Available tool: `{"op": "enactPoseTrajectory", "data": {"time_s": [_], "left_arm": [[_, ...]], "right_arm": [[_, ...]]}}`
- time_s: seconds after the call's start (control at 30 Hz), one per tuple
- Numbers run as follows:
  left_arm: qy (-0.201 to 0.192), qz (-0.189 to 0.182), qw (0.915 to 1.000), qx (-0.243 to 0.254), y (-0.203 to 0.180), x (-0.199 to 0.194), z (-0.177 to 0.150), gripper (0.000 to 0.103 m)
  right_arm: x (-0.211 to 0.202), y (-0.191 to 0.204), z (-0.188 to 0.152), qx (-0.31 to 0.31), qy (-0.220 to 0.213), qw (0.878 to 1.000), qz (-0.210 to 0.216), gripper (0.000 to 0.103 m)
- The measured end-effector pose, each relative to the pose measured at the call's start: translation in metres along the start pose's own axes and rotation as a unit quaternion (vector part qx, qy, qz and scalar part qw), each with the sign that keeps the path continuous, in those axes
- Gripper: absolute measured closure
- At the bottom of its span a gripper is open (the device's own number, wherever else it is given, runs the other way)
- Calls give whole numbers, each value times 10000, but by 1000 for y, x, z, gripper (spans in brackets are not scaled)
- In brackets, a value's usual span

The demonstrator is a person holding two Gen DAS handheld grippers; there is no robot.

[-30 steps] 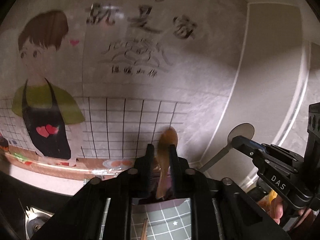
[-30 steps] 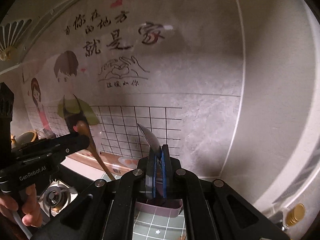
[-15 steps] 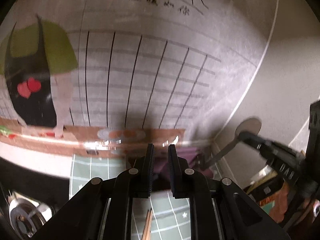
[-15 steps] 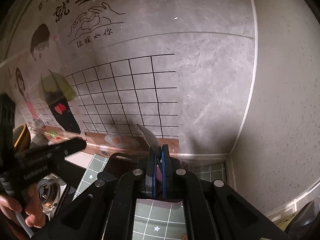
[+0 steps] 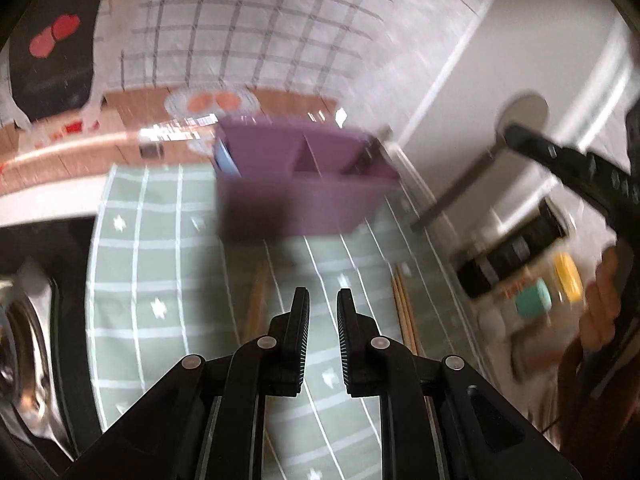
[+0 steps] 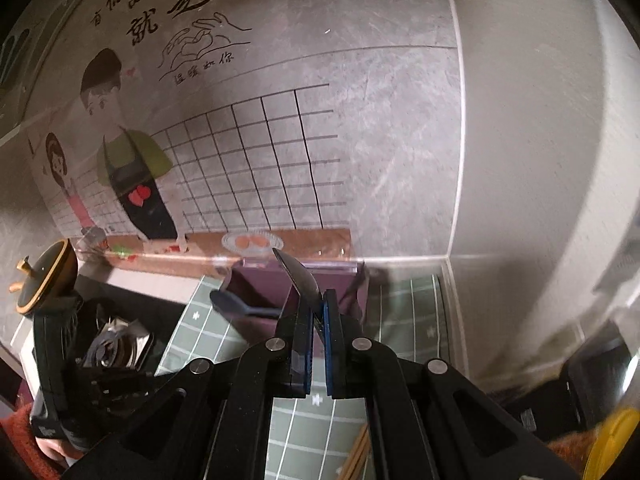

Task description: Organize utensils

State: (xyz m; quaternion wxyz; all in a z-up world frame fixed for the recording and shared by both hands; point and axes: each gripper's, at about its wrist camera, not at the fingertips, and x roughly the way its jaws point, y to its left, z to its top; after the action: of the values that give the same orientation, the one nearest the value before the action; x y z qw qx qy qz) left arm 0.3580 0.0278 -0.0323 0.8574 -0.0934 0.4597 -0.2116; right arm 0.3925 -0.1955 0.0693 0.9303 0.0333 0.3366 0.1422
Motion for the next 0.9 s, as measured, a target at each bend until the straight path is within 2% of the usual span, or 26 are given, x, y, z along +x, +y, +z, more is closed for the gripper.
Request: {"op": "enactPoseTrajectory", "data": {"time_s": [0.2, 0.33, 0.43, 0.63, 0.8, 0.9], "left_arm": [[433, -168, 9988, 166, -12, -4, -60, 88], [857, -259, 9960, -19, -14, -7, -110, 88], [1148, -354, 9923, -295, -19, -12, -146, 88], [1047, -102, 9907, -862, -35, -40, -198, 88], [1023, -71, 9857, -1340, -53, -61, -233, 88], [1048, -68, 9804, -1665, -58, -62, -252, 88]], "right_arm": [[-19, 3, -30, 156, 151, 9996, -183, 99], [-34, 3, -49, 262, 189, 9984, -456, 99], [-45, -1, -65, 306, 250, 9981, -463, 99], [-69, -8, -91, 169, 147, 9994, -275, 99], [-83, -10, -109, 78, 37, 9998, -166, 99], [-88, -10, -118, 150, 53, 9998, 98, 99]]}}
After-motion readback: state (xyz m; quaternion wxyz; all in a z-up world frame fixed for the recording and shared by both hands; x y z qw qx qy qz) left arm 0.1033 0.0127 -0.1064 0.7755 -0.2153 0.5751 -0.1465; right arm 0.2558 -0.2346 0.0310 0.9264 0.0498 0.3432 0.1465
